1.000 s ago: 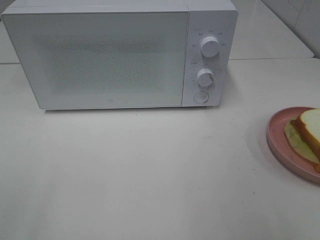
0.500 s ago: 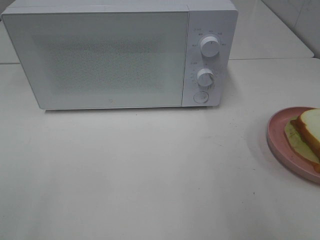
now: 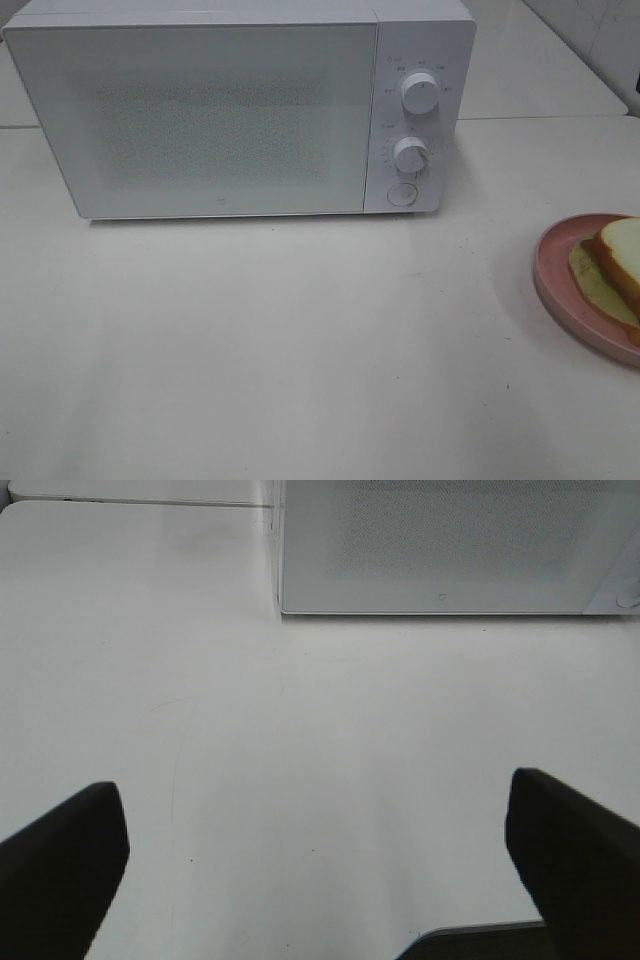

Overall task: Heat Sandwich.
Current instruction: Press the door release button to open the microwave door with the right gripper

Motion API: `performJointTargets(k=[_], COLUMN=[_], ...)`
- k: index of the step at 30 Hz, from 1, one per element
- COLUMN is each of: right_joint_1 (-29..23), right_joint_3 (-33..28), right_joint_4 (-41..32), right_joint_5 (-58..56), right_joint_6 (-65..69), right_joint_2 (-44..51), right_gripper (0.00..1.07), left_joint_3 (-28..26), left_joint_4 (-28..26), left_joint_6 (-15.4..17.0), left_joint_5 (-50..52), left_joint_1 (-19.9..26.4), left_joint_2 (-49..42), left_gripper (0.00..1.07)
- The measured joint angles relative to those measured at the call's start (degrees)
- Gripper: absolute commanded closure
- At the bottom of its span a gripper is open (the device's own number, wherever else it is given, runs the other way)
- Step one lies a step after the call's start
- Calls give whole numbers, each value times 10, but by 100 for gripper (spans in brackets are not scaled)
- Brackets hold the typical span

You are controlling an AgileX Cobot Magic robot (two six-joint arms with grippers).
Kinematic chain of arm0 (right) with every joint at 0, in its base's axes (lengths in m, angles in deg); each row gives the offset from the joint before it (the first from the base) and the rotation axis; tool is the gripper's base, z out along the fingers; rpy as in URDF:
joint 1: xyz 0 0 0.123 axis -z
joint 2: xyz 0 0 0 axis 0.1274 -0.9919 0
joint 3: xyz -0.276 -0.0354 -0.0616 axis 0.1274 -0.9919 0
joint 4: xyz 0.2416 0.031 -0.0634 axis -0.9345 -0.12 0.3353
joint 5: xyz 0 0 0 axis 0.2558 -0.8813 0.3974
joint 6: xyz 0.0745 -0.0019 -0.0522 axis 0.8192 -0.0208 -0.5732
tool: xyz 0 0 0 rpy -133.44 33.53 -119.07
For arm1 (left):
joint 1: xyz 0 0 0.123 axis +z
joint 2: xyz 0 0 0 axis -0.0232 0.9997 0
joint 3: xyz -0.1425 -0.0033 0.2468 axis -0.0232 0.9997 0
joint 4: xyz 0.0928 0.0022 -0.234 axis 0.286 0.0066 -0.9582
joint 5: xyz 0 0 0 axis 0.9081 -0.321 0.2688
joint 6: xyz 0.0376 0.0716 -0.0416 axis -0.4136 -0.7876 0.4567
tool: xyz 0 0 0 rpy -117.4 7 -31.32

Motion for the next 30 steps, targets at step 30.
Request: performJointTargets(k=[30], right_joint_1=[-244], right_joint_3=[-91], right_joint_4=[-268], right_joint_5=[414], right_joint_6=[-210], right_joint_2=[-229], right_gripper=[31], left_joint_3=[0], left_joint_4=[0], left_joint_6=[0], left_joint_5=[0], left_joint_1=[0], left_joint_2=[0], left_gripper=[10])
